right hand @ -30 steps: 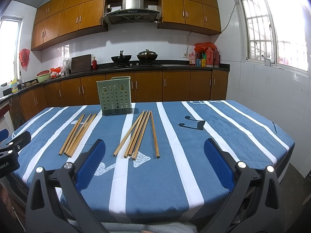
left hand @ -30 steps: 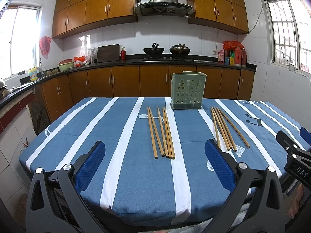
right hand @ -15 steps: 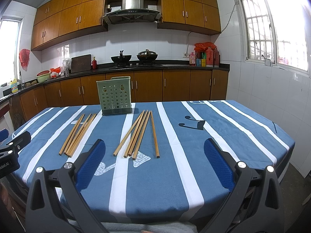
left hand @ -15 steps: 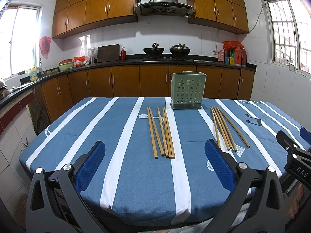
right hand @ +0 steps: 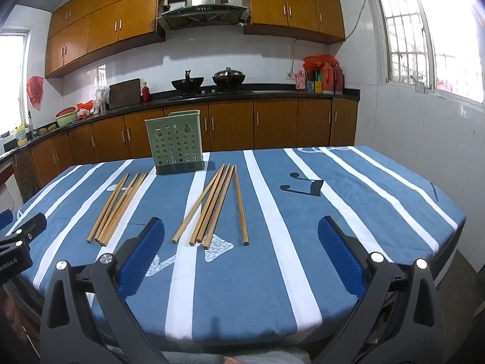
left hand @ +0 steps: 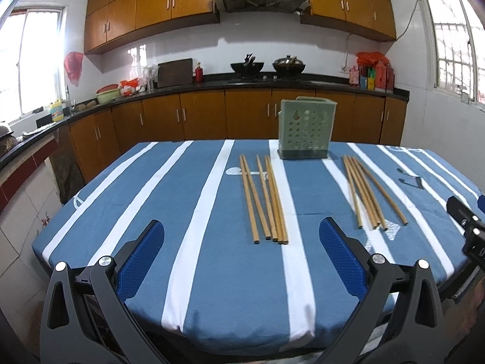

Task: Organize utensils
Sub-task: 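Lower the left gripper onto one wooden chopstick and close while the right gripper grasps another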

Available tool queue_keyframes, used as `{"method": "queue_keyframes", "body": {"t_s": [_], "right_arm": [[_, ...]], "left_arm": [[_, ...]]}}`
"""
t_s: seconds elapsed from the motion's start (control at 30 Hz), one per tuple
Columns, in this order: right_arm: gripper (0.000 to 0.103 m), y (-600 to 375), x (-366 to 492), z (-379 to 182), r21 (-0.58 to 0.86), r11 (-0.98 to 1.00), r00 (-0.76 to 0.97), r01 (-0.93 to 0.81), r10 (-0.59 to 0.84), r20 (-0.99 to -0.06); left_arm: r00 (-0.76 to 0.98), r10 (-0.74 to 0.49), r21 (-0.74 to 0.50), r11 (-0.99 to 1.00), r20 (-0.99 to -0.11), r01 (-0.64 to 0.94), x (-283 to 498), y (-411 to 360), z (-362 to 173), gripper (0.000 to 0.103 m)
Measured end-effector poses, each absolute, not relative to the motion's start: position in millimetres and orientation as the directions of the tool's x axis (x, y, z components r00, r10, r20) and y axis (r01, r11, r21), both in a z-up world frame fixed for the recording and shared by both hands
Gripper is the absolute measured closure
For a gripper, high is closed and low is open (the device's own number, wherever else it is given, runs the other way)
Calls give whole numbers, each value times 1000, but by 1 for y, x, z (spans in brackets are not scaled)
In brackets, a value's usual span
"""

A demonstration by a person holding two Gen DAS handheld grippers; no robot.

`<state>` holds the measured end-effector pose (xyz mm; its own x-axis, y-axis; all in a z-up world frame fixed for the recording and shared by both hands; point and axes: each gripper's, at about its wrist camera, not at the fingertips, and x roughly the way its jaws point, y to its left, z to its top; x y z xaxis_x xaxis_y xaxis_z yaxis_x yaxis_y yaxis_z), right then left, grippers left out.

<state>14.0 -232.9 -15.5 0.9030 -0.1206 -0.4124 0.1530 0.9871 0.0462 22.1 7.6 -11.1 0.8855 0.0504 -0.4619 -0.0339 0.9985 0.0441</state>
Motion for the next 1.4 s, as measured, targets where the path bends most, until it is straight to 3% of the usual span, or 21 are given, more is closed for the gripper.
{"method": "queue_keyframes", "body": {"t_s": [0.4,0.5,0.67,0.77,0.83,1.07,1.3,1.4], "right_arm": [[7,-254,107,-39,89,980,783,178,-87,-616],[24,-257,132,-46,74,982,749,176,-85,-657],[49,-260,174,-66,92,983,676,161,-42,-736],[65,-258,192,-79,81,983,630,166,-42,-776],[71,-258,202,-87,76,983,604,170,-43,-795],[72,-258,209,-88,42,986,612,162,-67,-788],[72,-259,212,-88,32,987,617,157,-73,-784],[73,-259,212,-88,29,988,619,153,-73,-782]], "left_arm": [[794,61,33,998,-605,-51,95,40,-24,2],[784,49,19,999,-618,-48,109,45,-25,6],[744,11,2,1000,-669,-13,135,47,-32,30],[709,-18,-7,1000,-705,19,151,47,-39,40],[688,-27,0,999,-726,39,158,44,-44,46],[625,-41,22,995,-779,92,179,33,-59,66],[596,-61,16,992,-801,123,185,27,-65,72],[587,-50,26,992,-808,121,189,25,-68,85]]}}
